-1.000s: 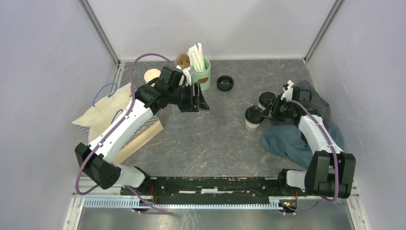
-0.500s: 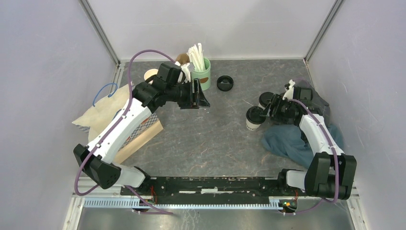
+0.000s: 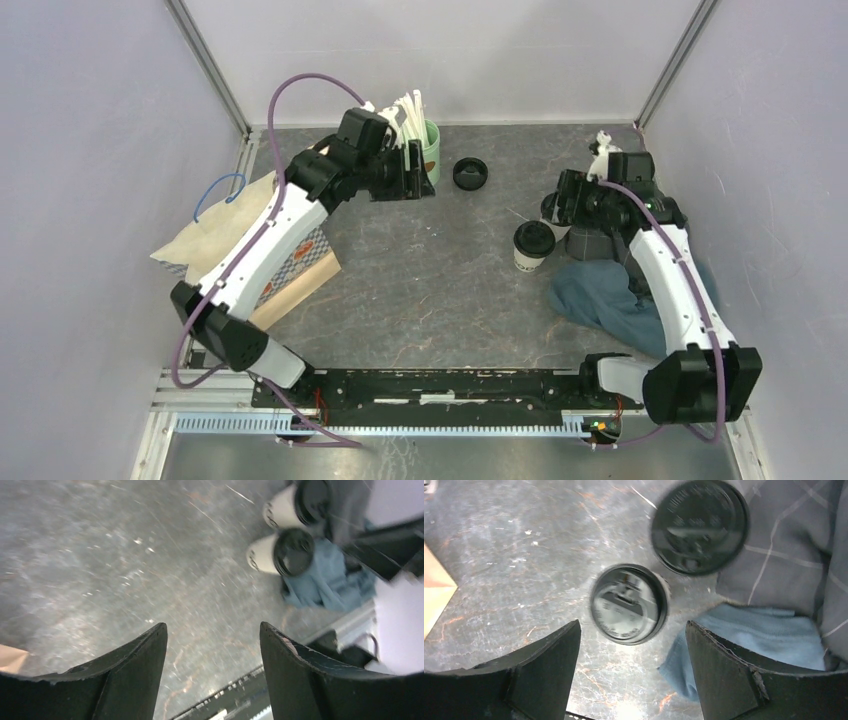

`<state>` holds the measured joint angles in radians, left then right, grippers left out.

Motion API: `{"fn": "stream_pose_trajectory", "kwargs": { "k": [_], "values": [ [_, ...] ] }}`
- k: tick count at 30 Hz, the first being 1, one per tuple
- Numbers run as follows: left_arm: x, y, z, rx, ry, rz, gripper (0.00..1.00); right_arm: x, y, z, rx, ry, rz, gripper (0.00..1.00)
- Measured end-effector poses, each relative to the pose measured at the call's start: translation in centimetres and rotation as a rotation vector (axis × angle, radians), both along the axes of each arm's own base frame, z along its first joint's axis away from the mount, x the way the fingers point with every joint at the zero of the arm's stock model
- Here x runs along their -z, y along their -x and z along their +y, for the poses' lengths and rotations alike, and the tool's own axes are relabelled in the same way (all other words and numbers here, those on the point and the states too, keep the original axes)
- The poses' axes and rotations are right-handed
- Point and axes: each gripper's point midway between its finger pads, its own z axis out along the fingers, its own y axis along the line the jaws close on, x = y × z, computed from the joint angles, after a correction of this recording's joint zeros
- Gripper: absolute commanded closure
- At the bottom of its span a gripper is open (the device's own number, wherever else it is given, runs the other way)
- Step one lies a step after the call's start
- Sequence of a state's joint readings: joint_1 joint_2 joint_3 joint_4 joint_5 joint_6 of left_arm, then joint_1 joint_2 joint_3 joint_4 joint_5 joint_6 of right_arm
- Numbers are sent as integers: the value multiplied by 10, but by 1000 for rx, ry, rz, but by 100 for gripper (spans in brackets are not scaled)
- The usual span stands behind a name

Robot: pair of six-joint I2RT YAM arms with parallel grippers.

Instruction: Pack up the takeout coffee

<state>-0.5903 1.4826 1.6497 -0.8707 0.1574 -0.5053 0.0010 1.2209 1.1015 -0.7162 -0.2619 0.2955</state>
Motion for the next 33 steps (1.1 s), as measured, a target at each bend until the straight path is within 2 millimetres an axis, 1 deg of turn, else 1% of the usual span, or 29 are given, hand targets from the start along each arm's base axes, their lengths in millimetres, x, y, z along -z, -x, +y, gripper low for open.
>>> {"fn": "stream_pose_trajectory", "kwargs": {
  "k": [1, 2, 3, 5, 7, 8, 11, 14, 17, 20, 24, 27, 30, 33],
  "values": [
    [1, -9, 1, -24, -18, -8, 25, -8, -1, 4, -18, 12, -19, 16],
    [3, -21, 5, -62, -44, -19, 26, -23, -3, 12, -49, 33, -51, 16],
    [6, -32, 8, -99, -69, -29, 27, -39, -5, 23, -91, 48, -93, 16],
    [17, -56, 20, -186, -135, -49, 28, -61, -6, 41, -160, 61, -153, 16],
    [28, -78, 32, -275, -205, -63, 28, -76, -4, 57, -223, 64, -193, 16],
    [35, -90, 39, -327, -236, -65, 30, -79, -2, 61, -245, 66, -201, 16],
    [57, -120, 60, -488, -305, -53, 34, -76, 2, 66, -285, 79, -189, 16],
    [78, -142, 79, -635, -314, -17, 35, -69, 4, 65, -308, 101, -159, 16],
    [96, -160, 97, -782, -304, 17, 36, -69, 3, 70, -335, 111, -157, 16],
    [107, -178, 112, -929, -267, 31, 42, -68, 8, 83, -388, 105, -157, 17],
    [119, -194, 123, -1051, -203, 62, 48, -64, 13, 97, -445, 99, -149, 16],
    [126, -210, 129, -1126, -166, 73, 53, -63, 15, 102, -469, 102, -151, 16],
    [135, -221, 136, -1188, -161, 75, 53, -63, 16, 104, -481, 106, -154, 16],
    [143, -224, 142, -1234, -178, 77, 53, -64, 17, 105, -485, 107, -155, 16]
  ]
}}
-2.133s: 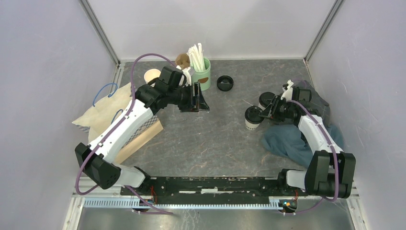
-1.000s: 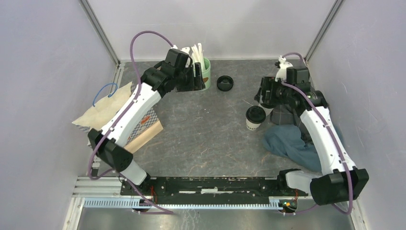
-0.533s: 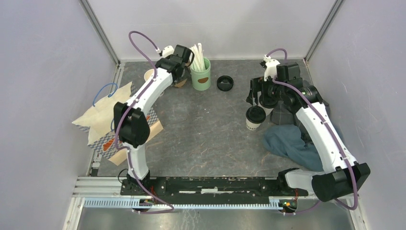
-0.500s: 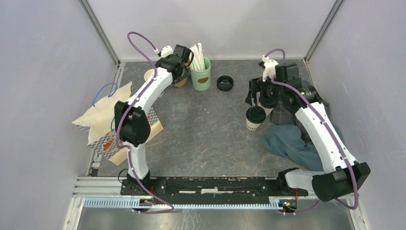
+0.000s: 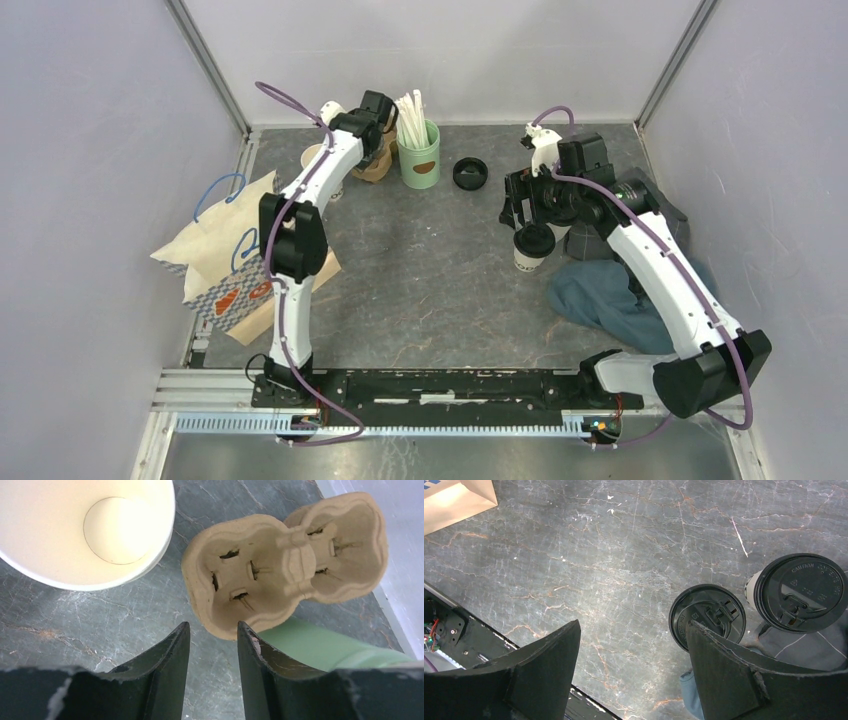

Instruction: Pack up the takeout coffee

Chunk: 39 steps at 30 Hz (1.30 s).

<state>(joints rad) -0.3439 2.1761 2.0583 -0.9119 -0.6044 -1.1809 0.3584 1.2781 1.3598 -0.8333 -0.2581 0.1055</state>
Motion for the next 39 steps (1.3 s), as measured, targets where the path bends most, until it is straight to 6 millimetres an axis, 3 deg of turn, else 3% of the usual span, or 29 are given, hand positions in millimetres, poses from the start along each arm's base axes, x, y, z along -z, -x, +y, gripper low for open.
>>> {"fn": "stream_pose_trajectory", "kwargs": {
  "k": [7, 10, 26, 39],
  "values": [
    [22, -1, 9, -38, -43, 46, 54, 0, 0, -1, 0, 4, -2, 16],
    [28, -2, 14, -50, -65, 58, 60, 0, -1, -1, 2, 6, -3, 16],
    [25, -14, 21, -77, -101, 39, 58, 0, -1, -1, 1, 9, -6, 16],
    [49, -15, 24, -84, -137, 86, 61, 0, -1, -1, 1, 8, -8, 16]
  ]
}}
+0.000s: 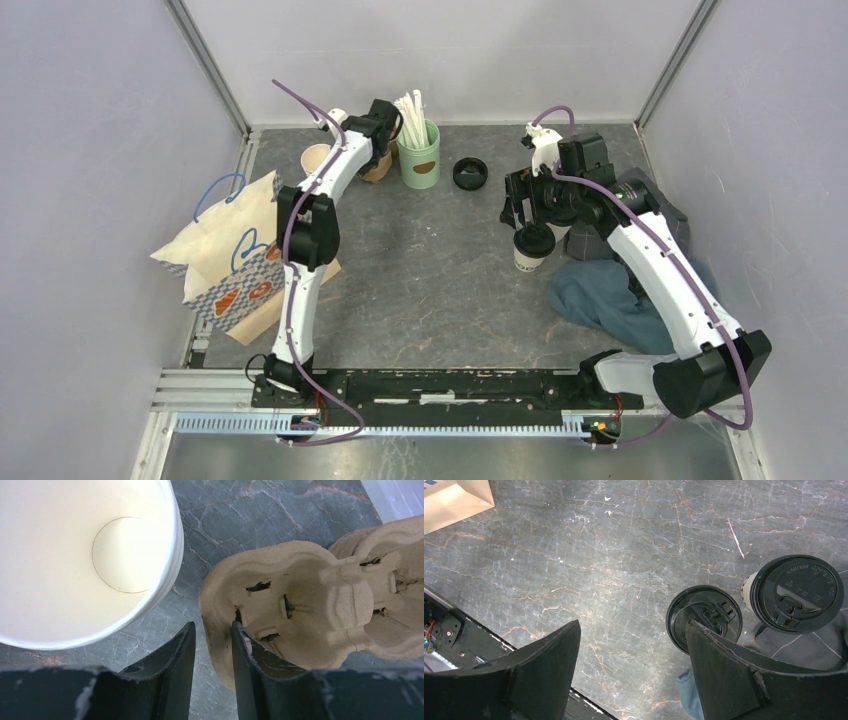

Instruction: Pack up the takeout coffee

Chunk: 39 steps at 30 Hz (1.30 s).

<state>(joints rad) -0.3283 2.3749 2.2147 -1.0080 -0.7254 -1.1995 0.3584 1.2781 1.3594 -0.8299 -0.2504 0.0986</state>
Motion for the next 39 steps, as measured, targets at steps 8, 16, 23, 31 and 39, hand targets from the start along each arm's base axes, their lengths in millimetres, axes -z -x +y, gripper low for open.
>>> {"fn": "stream_pose_trajectory", "kwargs": {
  "k": [8, 16, 23, 31, 39],
  "values": [
    [-7, -3, 2, -6, -13, -18, 64, 2, 0, 0, 0, 1, 2, 17],
    [-14, -7, 2, -5, -18, -35, 64, 3, 0, 0, -2, 0, 6, 17],
    [-14, -7, 2, -3, -19, -32, 62, 5, 1, 0, -2, 2, 10, 17],
    [-9, -6, 3, -3, -23, -23, 64, 5, 1, 0, -2, 2, 10, 17],
    [4, -6, 3, -2, -32, 2, 71, 5, 1, 0, -2, 2, 11, 17]
  ]
}}
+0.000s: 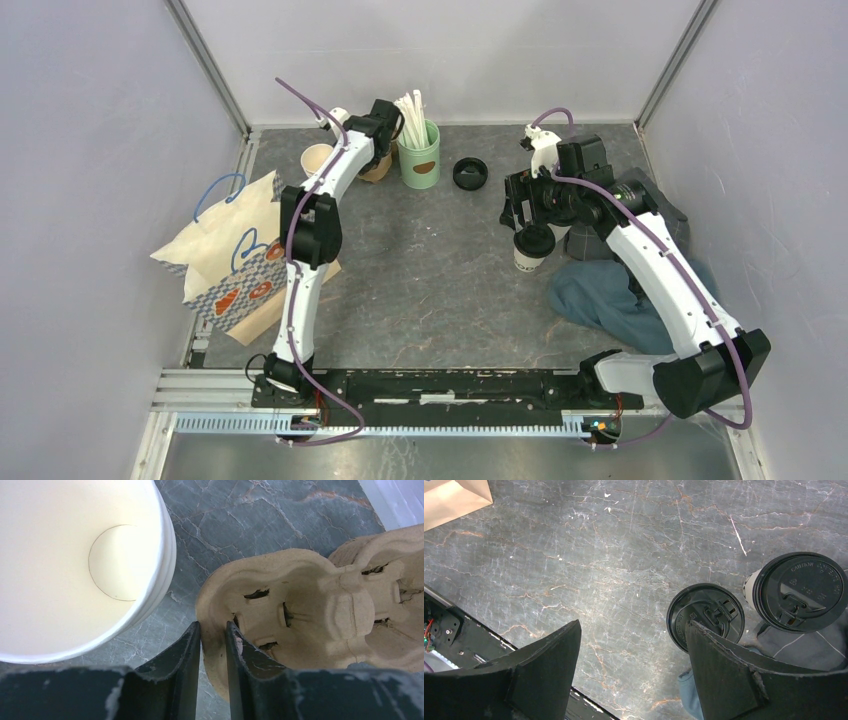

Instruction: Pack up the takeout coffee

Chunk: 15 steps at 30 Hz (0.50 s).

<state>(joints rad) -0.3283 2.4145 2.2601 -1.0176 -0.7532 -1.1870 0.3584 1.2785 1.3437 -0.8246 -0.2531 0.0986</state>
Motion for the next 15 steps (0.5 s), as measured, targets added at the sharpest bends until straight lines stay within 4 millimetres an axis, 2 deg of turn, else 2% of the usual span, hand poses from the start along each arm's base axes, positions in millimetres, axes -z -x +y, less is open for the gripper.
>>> {"fn": "stream_pose_trajectory", "kwargs": {
  "k": [6, 12, 15],
  "values": [
    [-1, 0, 0, 1, -2, -1, 67, 0, 0, 0, 0, 0, 0, 17],
    [-4, -1, 0, 4, -5, -5, 74, 0, 0, 0, -1, 0, 1, 17],
    [-7, -3, 0, 5, -4, -11, 74, 1, -1, 0, -1, 0, 2, 17]
  ]
}}
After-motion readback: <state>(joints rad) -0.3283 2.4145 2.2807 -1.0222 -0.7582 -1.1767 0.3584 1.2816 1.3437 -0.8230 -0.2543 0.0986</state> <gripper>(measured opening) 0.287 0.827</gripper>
